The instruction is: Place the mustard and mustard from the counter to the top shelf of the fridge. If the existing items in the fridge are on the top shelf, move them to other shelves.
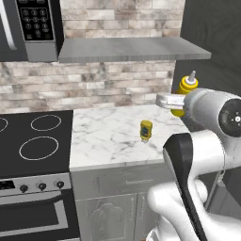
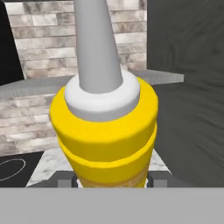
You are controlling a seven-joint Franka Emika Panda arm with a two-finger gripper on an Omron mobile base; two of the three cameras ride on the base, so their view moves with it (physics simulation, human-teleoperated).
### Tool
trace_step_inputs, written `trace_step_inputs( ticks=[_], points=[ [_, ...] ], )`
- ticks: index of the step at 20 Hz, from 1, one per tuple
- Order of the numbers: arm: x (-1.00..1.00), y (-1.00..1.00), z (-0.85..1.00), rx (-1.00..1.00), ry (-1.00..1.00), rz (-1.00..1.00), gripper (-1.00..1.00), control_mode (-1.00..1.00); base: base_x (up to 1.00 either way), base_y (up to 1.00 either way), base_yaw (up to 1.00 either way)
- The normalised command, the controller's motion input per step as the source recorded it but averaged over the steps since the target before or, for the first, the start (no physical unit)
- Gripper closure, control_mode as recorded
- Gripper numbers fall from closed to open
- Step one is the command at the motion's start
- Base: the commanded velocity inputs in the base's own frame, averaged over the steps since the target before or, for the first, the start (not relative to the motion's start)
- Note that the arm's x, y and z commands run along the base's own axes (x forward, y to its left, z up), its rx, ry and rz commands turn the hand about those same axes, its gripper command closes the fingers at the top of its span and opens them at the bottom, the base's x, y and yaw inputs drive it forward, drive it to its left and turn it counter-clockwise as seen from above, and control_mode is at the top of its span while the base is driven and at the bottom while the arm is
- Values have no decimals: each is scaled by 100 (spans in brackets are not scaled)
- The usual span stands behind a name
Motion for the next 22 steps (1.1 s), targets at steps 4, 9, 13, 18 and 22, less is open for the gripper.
trace_step_inputs(
  ticks=[4, 9, 13, 18, 22],
  points=[
    [-100, 0, 21, 8, 0, 4, 100, -100, 0, 0, 0],
    [-49, 0, 1, 7, 8, 3, 100, -100, 0, 0, 0],
    [-2, 0, 0, 0, 3, 1, 100, -100, 0, 0, 0],
    [-9, 0, 0, 0, 0, 0, 100, -100, 0, 0, 0],
    [-41, 0, 0, 0, 0, 0, 100, -100, 0, 0, 0]
  ],
)
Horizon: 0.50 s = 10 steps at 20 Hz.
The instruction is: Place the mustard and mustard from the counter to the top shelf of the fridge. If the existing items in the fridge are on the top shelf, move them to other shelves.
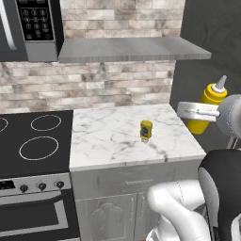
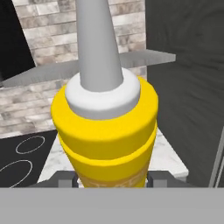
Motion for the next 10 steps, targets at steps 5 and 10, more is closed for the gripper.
trace_step_inputs(
  ticks=[5, 10],
  points=[
    [-26, 0, 0, 0, 0, 0, 100, -100, 0, 0, 0],
    [-28, 0, 0, 0, 0, 0, 100, 100, -20, 0, 0]
  ],
)
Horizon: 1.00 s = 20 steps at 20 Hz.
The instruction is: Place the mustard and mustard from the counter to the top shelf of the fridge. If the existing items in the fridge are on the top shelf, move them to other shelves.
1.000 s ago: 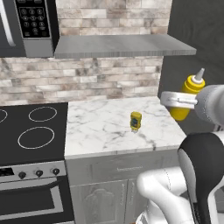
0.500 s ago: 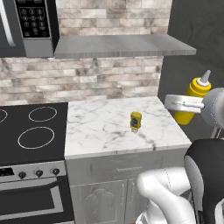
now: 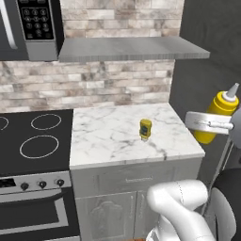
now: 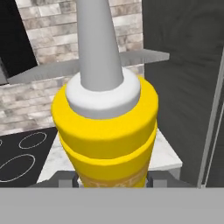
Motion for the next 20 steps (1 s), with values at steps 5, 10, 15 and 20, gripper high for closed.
trace_step_inputs(
  ticks=[5, 10, 15, 20],
  points=[
    [0, 0, 0, 0, 0, 0, 100, 100, -81, -2, 0],
    [0, 0, 0, 0, 0, 0, 100, 100, -100, -24, -2],
    [0, 0, 0, 0, 0, 0, 100, 100, -87, -91, -23],
    [0, 0, 0, 0, 0, 0, 100, 100, -10, -100, -32]
  ],
)
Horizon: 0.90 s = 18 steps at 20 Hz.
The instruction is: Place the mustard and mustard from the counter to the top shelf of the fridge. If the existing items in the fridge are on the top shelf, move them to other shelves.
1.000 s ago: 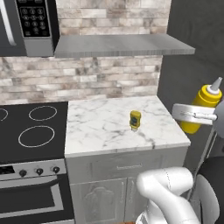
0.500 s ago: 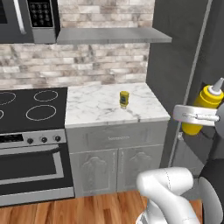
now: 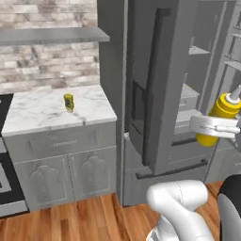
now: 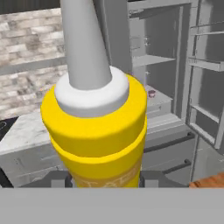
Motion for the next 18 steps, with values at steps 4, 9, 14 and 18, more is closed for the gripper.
trace_step_inputs(
  ticks=[4, 9, 14, 18],
  points=[
    [0, 0, 0, 0, 0, 0, 100, 100, 45, -100, -21],
    [0, 0, 0, 0, 0, 0, 100, 100, 86, -73, 3],
    [0, 0, 0, 0, 0, 0, 100, 100, 70, -45, 27],
    [0, 0, 0, 0, 0, 0, 100, 100, 69, -15, 18]
  ],
)
